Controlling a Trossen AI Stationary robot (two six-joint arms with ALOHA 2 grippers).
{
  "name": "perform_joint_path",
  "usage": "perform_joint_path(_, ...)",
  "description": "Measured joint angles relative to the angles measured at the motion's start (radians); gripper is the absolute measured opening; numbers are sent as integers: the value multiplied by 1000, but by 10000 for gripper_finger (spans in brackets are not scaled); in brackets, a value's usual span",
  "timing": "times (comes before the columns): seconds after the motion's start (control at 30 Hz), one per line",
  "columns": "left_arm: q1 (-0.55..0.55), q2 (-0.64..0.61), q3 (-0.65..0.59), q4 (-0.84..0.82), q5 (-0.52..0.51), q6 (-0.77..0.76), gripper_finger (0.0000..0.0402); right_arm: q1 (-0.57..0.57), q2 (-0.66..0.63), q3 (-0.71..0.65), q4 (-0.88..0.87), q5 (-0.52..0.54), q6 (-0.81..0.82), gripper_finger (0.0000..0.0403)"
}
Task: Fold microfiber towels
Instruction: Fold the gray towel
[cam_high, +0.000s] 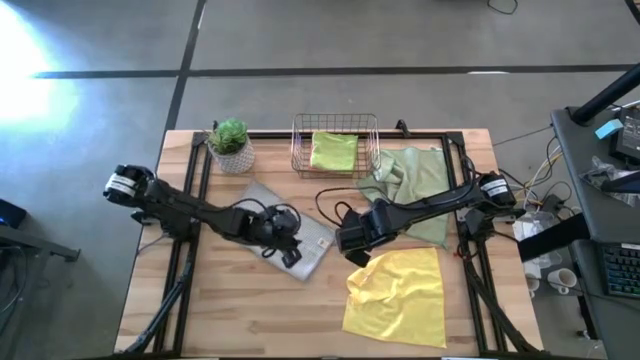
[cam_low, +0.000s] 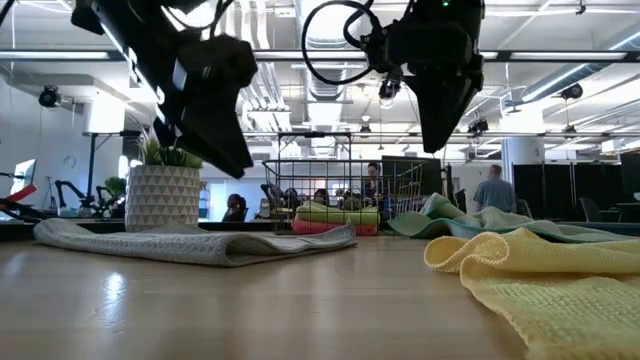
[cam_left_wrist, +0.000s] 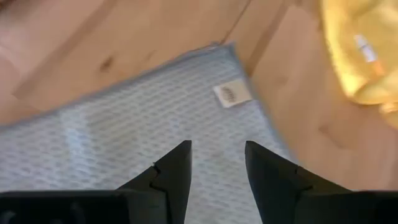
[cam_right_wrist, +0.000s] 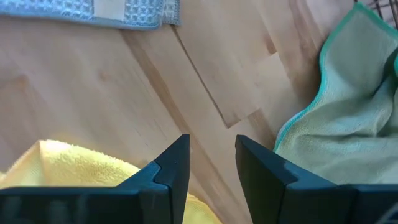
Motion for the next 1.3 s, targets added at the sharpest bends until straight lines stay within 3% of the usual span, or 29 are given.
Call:
perform_joint_path(0.2, -77, 28, 0, 30, -11, -50, 134, 0, 0, 0, 0, 3, -72, 118)
perform_joint_path(0.6, -139, 224, 22, 105, -14, -155, 134, 0, 0, 0, 16, 3, -111, 118)
perform_joint_path(0.83, -147, 270, 37, 93, 119, -151, 134, 0, 0, 0, 24, 3, -133, 118)
perform_joint_path(1.03, -199, 244, 37, -49, 263, -32, 134, 0, 0, 0, 38, 4, -134, 118)
perform_joint_path(1.3, -266, 236, 39, -410, 390, 122, 134, 0, 0, 0, 52, 4, -134, 118)
